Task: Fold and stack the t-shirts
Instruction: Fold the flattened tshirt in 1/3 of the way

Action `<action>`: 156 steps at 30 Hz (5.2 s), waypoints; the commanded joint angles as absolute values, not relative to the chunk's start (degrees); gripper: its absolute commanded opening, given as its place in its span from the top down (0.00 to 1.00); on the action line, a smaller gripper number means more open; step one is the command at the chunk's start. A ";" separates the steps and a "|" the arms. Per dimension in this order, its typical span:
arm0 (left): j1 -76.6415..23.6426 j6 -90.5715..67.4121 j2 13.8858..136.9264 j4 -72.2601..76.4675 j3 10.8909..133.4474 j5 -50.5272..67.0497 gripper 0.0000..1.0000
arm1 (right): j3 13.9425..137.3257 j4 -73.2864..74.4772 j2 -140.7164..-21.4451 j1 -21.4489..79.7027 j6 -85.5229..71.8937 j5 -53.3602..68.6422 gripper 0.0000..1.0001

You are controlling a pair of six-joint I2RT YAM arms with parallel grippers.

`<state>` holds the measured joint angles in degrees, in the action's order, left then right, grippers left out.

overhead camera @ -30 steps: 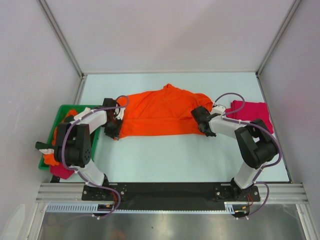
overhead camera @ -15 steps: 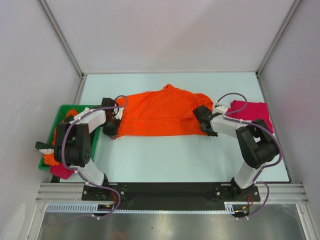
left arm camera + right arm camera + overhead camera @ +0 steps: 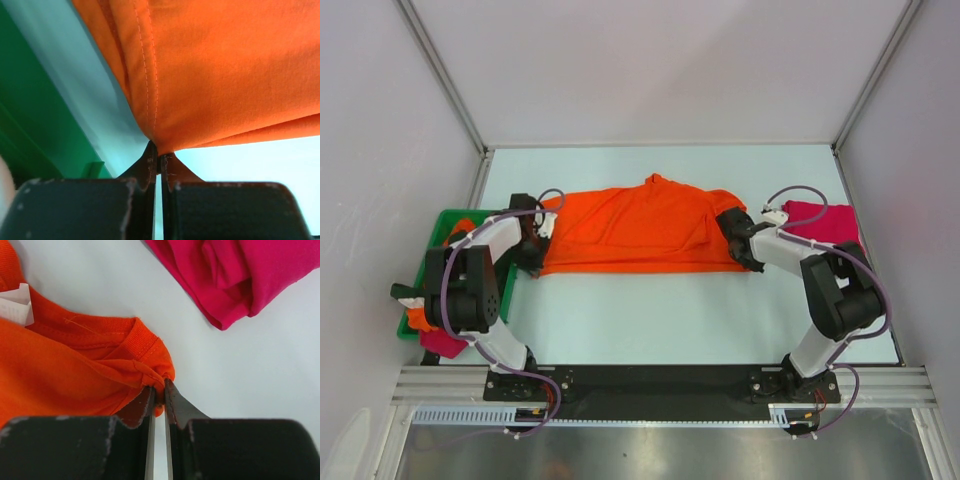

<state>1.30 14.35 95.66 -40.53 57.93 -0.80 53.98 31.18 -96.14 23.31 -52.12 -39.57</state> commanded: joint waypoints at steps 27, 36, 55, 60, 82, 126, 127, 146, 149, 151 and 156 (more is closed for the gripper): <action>-2.99 10.72 94.21 -38.24 66.62 18.28 0.83 | 69.34 19.69 -98.96 34.98 -34.63 -34.63 1.00; -4.04 9.40 99.49 -37.35 66.62 18.81 0.84 | 72.16 22.32 -104.76 34.81 -35.24 -33.57 1.00; -4.48 9.49 102.13 -37.62 66.53 19.69 0.76 | 69.78 19.87 -108.63 34.45 -37.53 -30.06 0.46; -4.66 9.58 102.39 -37.62 66.71 19.77 0.76 | 70.57 18.99 -110.04 34.28 -37.62 -30.06 0.58; -4.92 9.49 102.39 -38.14 66.71 19.78 0.76 | 80.59 20.74 -112.15 35.86 -35.07 -33.58 0.95; -6.06 8.96 102.04 -38.32 65.74 19.51 0.75 | 74.53 21.71 -109.86 33.31 -37.09 -33.58 0.70; -6.06 8.96 102.04 -38.23 65.83 19.42 0.75 | 74.62 21.71 -110.12 33.22 -37.09 -33.40 0.70; -6.15 8.70 103.45 -37.97 66.18 19.95 0.77 | 75.41 19.87 -110.48 33.22 -36.30 -33.31 1.00; -6.15 8.61 103.62 -37.88 66.18 19.95 0.77 | 76.89 18.99 -109.86 33.40 -35.51 -33.40 1.00; -6.15 8.53 103.62 -37.88 66.27 20.04 0.77 | 78.13 18.90 -109.95 33.40 -35.16 -33.49 1.00; -6.24 8.26 103.71 -37.79 66.36 20.30 0.77 | 82.43 18.54 -111.27 33.57 -33.66 -32.61 1.00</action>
<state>-5.63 9.04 103.39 -38.20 65.69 18.41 77.67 20.93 -110.63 33.26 -35.55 -32.27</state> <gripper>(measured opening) 0.230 0.009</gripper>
